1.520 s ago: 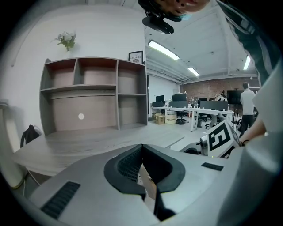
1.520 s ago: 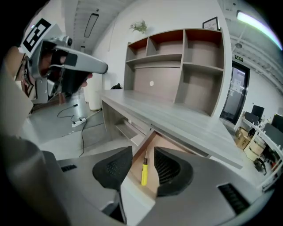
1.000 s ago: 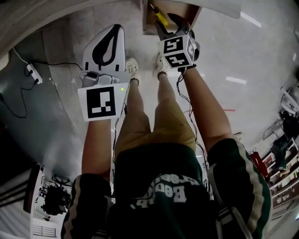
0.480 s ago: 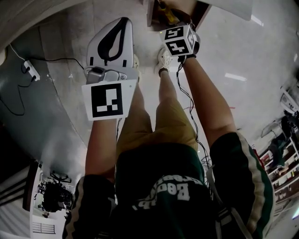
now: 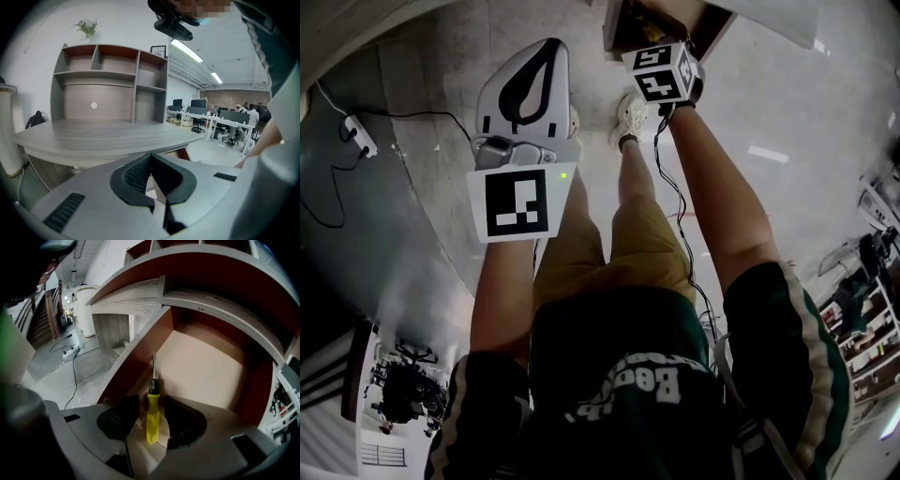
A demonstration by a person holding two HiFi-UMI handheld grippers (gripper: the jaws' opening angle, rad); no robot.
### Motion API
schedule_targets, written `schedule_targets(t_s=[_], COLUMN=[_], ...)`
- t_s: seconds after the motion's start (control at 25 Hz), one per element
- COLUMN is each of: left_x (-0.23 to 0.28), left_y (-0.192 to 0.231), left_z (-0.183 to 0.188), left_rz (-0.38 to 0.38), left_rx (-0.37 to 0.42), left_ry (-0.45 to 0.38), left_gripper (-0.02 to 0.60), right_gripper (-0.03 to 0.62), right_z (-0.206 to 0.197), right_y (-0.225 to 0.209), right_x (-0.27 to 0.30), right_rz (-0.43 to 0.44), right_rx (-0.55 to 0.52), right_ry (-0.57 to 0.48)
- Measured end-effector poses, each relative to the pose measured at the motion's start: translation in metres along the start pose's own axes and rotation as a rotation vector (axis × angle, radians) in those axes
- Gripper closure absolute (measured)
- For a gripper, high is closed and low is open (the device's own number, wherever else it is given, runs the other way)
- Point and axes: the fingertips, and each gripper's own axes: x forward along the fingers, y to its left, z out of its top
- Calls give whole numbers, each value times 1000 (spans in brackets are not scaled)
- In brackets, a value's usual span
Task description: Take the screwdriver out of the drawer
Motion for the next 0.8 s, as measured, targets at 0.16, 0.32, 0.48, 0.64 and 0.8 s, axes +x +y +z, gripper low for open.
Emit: schedule_targets(t_s=[0.16, 0.32, 0.48, 0.64, 0.8], left_x=[-2, 0, -2, -2, -3], left_y=[7, 9, 6, 9, 8], left_z=[-7, -7, -8, -3, 0], left_rz=[7, -1, -1, -4, -9], left_rx=[-26, -24, -34, -23, -27], left_ry=[9, 9, 15, 1, -1], left_gripper=[563, 563, 563, 563, 563], right_gripper=[438, 510, 510, 511, 511], right_z=[0, 1, -2, 4, 8], right_y=[0, -3, -4, -5, -4], right_x=[0, 0, -2, -4, -14], right_rz=[-29, -37, -38, -38, -36], right_rx=[-16, 2, 4, 6, 3], right_ry=[-1, -10, -6, -22, -42])
